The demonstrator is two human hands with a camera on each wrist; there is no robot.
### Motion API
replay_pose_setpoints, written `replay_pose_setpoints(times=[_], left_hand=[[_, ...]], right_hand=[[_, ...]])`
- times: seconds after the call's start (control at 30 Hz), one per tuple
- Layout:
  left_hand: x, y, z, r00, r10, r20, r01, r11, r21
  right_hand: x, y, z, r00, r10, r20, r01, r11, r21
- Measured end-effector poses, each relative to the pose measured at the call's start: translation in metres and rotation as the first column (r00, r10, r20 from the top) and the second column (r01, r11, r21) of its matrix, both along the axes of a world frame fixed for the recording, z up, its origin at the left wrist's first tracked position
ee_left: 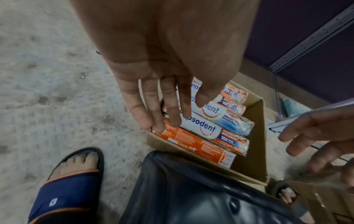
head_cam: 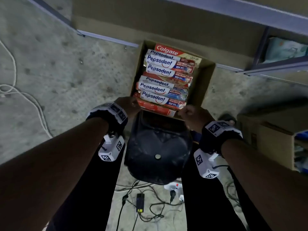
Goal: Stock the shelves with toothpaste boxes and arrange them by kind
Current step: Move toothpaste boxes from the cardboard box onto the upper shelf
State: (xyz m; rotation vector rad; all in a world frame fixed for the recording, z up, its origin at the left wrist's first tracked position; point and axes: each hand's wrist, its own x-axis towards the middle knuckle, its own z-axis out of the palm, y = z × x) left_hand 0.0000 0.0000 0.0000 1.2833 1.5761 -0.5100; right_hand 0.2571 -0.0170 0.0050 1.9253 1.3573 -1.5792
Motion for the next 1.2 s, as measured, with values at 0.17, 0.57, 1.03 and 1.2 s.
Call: replay_pose_setpoints(times=[0.17,0.57,1.03,1.2], left_hand=[[-0.012,0.019,-0.047,0.994,0.096,0.046,-0.103,0.977,0.189],[-0.019,0.066,-0.116,0.999,-0.001,0.034,-0.009,0.952,0.306],[-0.015,0.073,-0.124,0.995,0.094,0.045,-0.103,0.954,0.280],[-0.014,0.077,-0.130,0.993,0.111,0.036,-0.117,0.956,0.269]], right_hand=[[-0.008,0.031,-0.052,0.998,0.053,0.045,-0.059,0.987,0.149],[-0.027,0.072,-0.109,0.908,0.393,0.148,-0.419,0.871,0.255],[-0.019,0.071,-0.122,0.902,0.389,0.188,-0.431,0.839,0.331],[-0.016,0.069,-0.122,0.895,0.391,0.215,-0.445,0.802,0.398]])
